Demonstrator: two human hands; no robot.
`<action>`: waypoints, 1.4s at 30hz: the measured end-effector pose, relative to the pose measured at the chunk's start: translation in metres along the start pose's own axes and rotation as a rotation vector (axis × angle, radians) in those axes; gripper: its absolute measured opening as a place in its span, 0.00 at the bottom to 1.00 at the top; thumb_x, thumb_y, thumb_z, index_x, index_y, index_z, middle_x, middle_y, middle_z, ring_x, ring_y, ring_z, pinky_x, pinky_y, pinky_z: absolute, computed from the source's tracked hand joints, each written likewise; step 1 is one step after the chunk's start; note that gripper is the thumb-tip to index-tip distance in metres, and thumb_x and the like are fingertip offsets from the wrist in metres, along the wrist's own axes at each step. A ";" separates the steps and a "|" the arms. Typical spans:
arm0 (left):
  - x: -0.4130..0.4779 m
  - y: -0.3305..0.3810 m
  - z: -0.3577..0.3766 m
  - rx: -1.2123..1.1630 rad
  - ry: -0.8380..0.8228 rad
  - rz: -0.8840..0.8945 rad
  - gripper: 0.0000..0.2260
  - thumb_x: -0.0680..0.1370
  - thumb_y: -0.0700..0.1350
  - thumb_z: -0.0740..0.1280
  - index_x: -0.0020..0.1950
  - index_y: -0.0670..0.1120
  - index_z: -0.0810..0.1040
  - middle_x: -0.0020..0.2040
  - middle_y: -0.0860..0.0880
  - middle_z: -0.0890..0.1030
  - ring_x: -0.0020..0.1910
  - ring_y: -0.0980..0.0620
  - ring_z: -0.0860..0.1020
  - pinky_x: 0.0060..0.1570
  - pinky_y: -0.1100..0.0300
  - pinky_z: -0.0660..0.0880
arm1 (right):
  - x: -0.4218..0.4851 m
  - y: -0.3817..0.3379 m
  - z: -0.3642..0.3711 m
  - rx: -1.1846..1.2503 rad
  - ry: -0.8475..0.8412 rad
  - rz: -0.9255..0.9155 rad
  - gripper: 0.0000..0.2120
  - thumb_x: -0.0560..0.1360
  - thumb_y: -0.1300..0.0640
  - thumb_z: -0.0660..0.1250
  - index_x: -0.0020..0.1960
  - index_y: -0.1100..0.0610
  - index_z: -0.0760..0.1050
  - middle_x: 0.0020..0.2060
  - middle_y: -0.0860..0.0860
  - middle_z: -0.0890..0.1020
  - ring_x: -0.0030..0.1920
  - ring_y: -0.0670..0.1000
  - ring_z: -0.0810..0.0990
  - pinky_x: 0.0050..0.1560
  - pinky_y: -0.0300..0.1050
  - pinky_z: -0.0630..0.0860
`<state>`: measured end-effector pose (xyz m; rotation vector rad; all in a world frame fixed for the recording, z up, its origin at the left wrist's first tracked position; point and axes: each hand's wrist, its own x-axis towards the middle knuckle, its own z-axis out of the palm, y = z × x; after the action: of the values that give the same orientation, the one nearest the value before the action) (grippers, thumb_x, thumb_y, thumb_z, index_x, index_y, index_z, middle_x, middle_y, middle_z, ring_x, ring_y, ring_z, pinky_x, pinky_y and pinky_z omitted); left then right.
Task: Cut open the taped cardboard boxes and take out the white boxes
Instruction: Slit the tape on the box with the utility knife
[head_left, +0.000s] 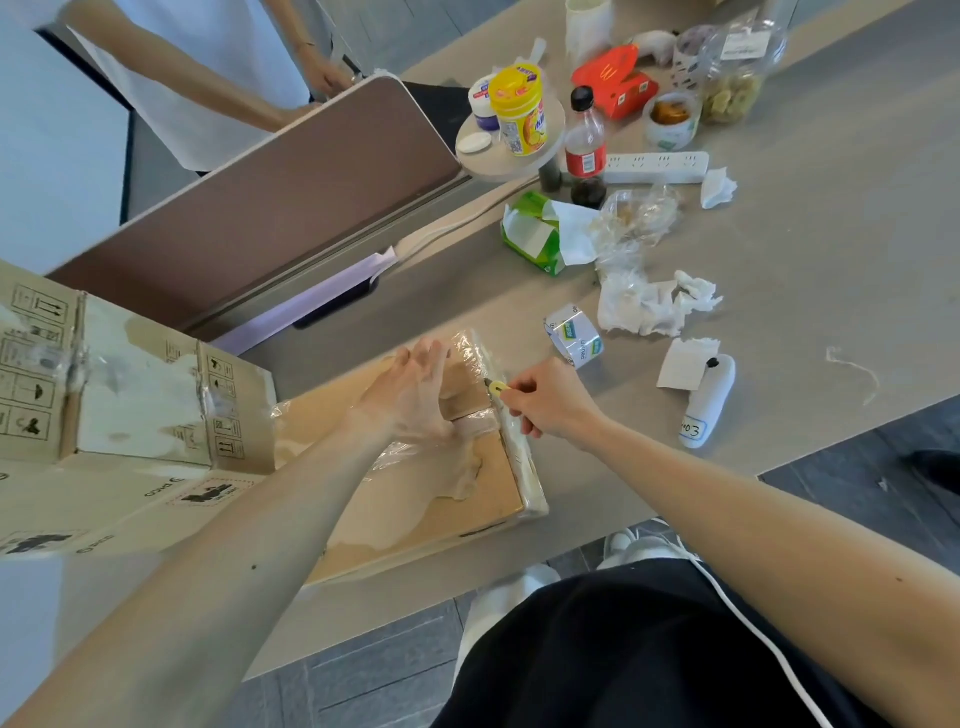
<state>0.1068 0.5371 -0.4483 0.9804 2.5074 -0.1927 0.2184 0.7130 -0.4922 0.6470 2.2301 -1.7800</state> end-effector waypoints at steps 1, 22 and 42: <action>0.000 0.000 0.001 -0.004 -0.003 -0.006 0.51 0.58 0.84 0.59 0.67 0.49 0.58 0.65 0.48 0.65 0.62 0.41 0.67 0.59 0.42 0.72 | 0.000 0.001 0.000 -0.026 -0.001 -0.007 0.13 0.77 0.62 0.65 0.36 0.67 0.79 0.27 0.54 0.80 0.20 0.44 0.75 0.26 0.39 0.74; -0.002 0.009 0.003 -0.021 -0.069 -0.098 0.53 0.63 0.78 0.66 0.81 0.62 0.45 0.82 0.43 0.47 0.78 0.32 0.49 0.74 0.42 0.58 | -0.033 0.026 0.009 -0.181 0.000 -0.107 0.19 0.77 0.63 0.64 0.30 0.71 0.69 0.22 0.56 0.72 0.18 0.43 0.71 0.30 0.46 0.75; -0.011 0.004 0.007 -0.096 -0.048 -0.080 0.55 0.59 0.81 0.59 0.81 0.62 0.46 0.82 0.45 0.46 0.79 0.32 0.47 0.76 0.39 0.56 | -0.082 0.033 0.000 0.007 0.148 0.019 0.18 0.79 0.57 0.66 0.33 0.65 0.78 0.23 0.52 0.79 0.22 0.46 0.77 0.27 0.36 0.75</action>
<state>0.1197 0.5314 -0.4497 0.8288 2.4889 -0.1184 0.3058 0.7022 -0.4862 0.8238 2.3041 -1.7852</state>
